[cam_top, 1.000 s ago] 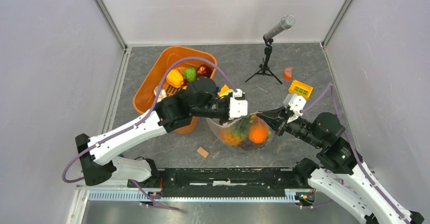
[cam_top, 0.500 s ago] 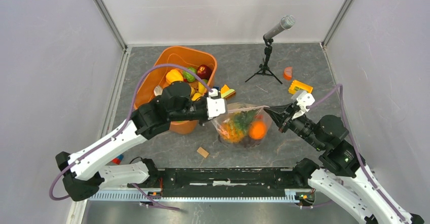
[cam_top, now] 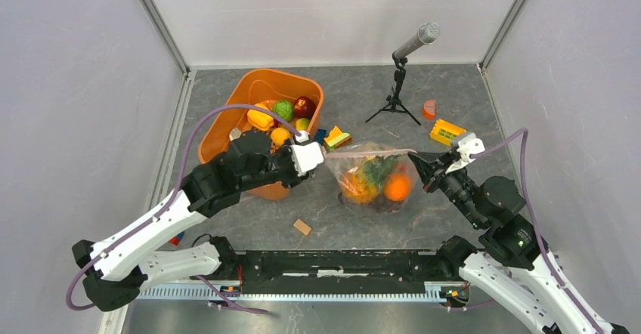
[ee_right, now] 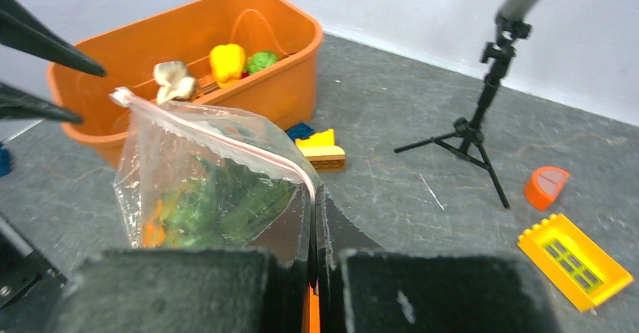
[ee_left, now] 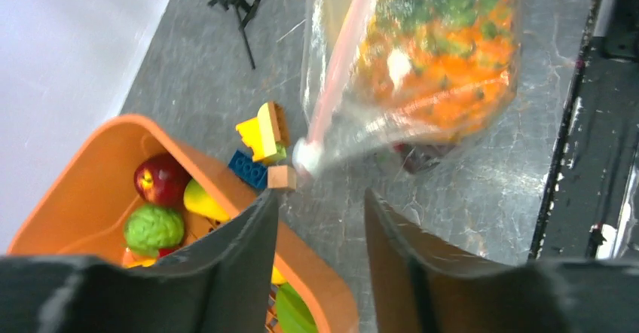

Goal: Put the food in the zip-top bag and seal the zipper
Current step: Zip the zipper food storage bag at the center of the board, then place the zipper food storage bag at the center of the board.

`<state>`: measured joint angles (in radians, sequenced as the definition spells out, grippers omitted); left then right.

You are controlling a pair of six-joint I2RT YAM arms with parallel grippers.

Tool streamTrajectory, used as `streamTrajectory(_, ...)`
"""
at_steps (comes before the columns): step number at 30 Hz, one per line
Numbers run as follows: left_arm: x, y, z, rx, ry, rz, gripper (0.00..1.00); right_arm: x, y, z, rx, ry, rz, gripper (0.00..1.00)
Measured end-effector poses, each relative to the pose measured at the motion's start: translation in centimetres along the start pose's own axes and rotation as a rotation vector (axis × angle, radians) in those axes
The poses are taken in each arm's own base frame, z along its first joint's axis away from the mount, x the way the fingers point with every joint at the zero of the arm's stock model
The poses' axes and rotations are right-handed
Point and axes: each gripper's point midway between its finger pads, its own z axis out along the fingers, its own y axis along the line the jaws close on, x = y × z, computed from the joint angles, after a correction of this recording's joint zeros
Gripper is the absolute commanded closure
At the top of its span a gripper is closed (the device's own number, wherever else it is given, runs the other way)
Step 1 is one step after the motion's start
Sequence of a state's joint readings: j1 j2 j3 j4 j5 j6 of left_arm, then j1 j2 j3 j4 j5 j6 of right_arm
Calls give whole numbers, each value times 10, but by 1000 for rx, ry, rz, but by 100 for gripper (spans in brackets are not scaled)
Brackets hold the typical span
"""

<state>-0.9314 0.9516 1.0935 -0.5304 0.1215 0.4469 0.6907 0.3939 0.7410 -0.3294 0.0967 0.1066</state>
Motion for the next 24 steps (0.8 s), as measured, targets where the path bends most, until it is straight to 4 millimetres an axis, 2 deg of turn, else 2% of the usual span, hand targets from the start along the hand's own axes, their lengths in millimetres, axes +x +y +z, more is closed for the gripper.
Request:
streamTrajectory(2, 7, 6, -4, -45, 22, -19, 11, 3, -8, 1, 43, 5, 0, 100)
streamTrajectory(3, 10, 11, -6, -77, 29, -33, 2, 5, -12, 1, 65, 10, 0, 100)
streamTrajectory(4, 11, 16, -9, -105, 31, -46, 0, 6, -15, 2, 82, 14, -1, 100)
streamTrajectory(9, 4, 34, -18, -226, -8, -104, 0, 6, -33, 15, 182, 56, -42, 100)
streamTrajectory(14, -10, 48, -28, -310, -74, -162, 0, -19, -43, 41, 236, 95, -140, 100)
streamTrajectory(18, -14, 59, -36, -378, -103, -226, 0, -31, -43, 55, 229, 86, -195, 100)
streamTrajectory(21, -12, 66, -39, -425, -109, -271, 0, -18, -27, 56, 130, 75, -196, 99)
streamTrajectory(22, -9, 69, -40, -442, -106, -287, 0, -5, -15, 55, 57, 80, -190, 92)
streamTrajectory(24, -3, 72, -42, -464, -97, -311, 0, 28, 8, 51, -80, 121, -160, 64)
